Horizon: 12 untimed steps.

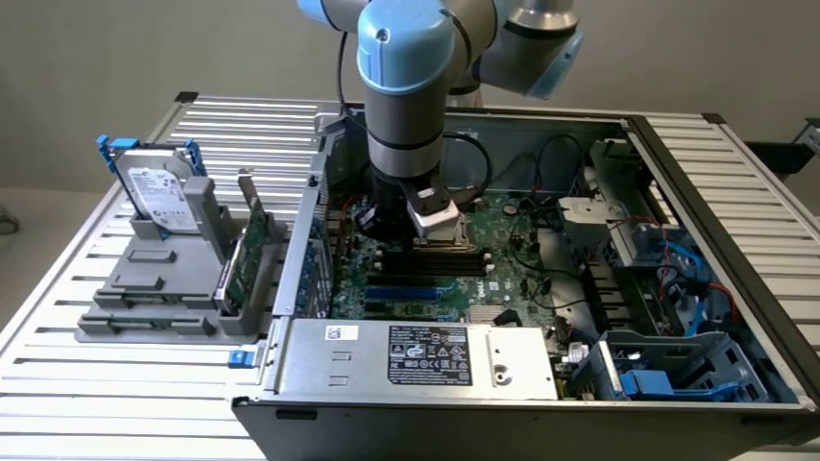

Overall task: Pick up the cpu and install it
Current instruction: 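Install the second cpu locking lever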

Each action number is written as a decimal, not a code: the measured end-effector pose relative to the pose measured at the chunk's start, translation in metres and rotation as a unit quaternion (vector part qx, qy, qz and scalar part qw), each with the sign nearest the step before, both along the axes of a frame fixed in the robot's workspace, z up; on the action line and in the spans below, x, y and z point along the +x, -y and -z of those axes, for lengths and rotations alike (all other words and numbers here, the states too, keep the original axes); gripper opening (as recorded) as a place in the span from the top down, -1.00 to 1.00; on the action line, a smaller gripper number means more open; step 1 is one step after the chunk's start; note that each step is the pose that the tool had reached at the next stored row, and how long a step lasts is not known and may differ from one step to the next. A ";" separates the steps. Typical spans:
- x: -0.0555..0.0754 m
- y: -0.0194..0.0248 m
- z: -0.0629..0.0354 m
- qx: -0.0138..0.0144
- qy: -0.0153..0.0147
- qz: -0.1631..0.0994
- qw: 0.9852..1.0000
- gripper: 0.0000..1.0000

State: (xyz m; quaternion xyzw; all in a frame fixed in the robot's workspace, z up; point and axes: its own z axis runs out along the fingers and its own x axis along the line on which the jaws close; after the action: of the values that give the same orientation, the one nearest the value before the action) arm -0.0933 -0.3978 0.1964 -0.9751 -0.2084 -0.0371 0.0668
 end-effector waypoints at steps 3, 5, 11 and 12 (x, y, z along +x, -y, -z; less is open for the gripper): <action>0.000 0.0002 -0.0046 -0.001 0.000 0.000 1.000 0.79; 0.000 0.0000 -0.0135 0.000 0.000 0.000 1.000 0.79; 0.000 -0.0001 -0.0395 0.000 0.000 0.000 1.000 0.79; 0.000 -0.0001 -0.0439 0.000 0.000 -0.001 1.000 0.79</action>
State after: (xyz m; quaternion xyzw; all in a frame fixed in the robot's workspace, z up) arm -0.0933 -0.3976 0.2402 -0.9748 -0.2095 -0.0372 0.0665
